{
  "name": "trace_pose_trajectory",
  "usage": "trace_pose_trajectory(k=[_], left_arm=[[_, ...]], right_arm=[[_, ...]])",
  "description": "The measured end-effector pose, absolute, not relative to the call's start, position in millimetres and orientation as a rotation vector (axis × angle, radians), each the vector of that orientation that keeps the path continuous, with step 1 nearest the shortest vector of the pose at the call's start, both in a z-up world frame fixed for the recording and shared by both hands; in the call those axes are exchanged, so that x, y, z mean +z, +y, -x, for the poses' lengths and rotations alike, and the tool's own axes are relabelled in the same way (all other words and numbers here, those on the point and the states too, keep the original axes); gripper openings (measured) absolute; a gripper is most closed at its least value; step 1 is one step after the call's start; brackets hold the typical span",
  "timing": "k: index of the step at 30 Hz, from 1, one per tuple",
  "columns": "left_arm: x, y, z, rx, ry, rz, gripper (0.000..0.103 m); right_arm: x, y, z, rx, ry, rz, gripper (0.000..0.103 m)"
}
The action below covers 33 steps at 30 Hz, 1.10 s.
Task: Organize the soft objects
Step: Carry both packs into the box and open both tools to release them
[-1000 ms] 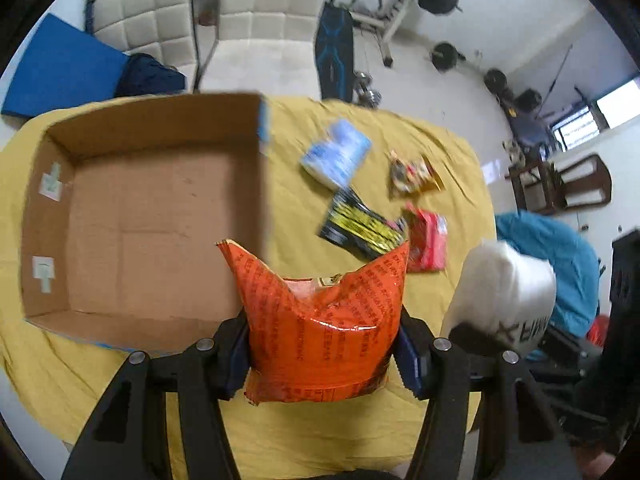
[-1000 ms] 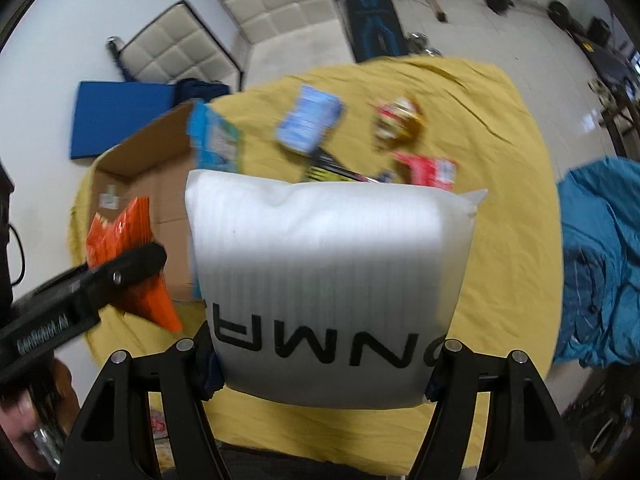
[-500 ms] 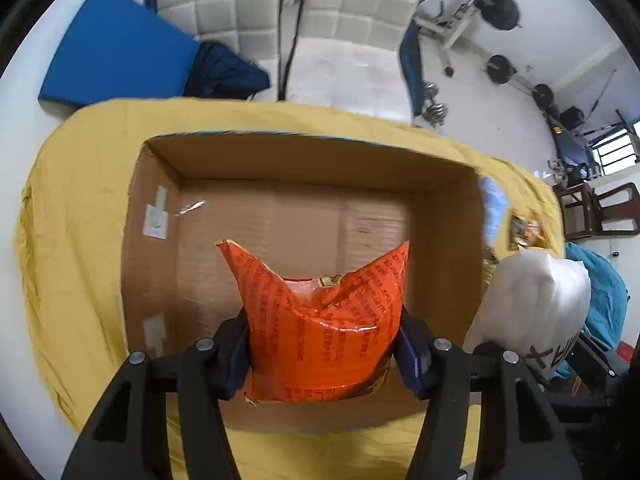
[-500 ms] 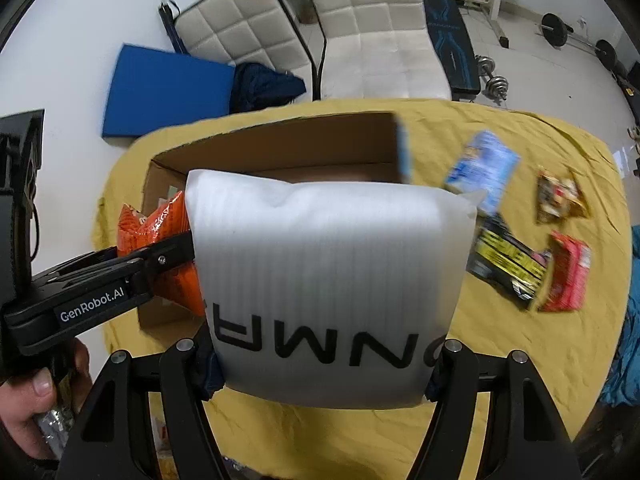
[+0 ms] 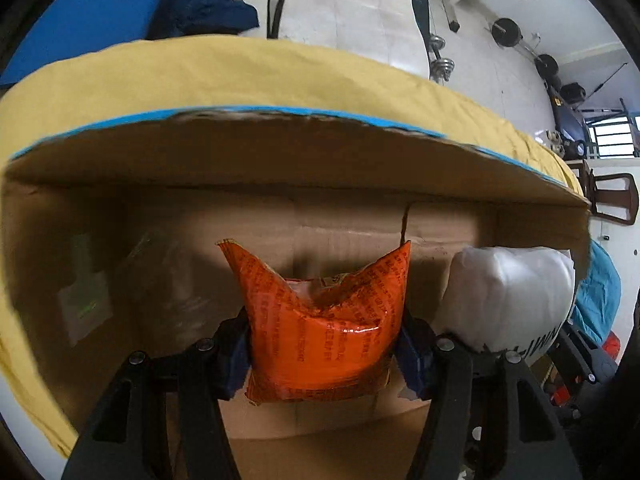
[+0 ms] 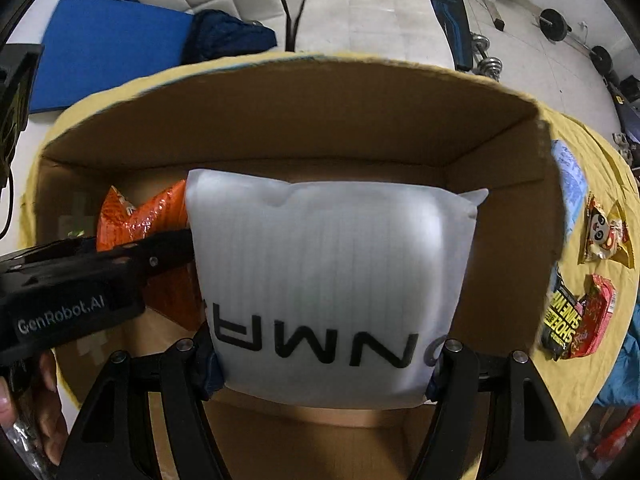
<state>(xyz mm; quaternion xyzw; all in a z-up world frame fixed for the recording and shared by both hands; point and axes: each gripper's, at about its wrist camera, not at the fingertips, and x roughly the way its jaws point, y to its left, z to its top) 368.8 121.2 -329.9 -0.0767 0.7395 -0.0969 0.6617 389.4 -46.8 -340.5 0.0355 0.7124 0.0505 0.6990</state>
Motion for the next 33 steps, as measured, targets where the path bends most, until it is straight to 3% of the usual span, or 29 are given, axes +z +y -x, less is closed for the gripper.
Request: trace_pose_trajectory(k=[15, 23, 25, 27, 33], left_arm=[[-349, 112, -379, -0.248, 1.735, 0.198, 0.069], [-314, 118, -373, -0.214, 1.669, 0.179, 0.089], [-302, 121, -365, -0.198, 1.649, 0.168, 0.101], [-291, 124, -357, -0.179, 1.624, 0.155, 0.102], [-261, 136, -316, -0.122, 1.503, 0.081, 0.103]], right_arm=[[-373, -54, -411, 0.086, 1.658, -0.075, 0.083], [-346, -60, -397, 0.081, 1.624, -0.051, 0.094], [-338, -62, -390, 0.079, 1.614, -0.060, 0.097], [-330, -66, -382, 0.077, 1.604, -0.069, 0.103], [-303, -67, -352, 0.059, 1.549, -0.056, 0.103]])
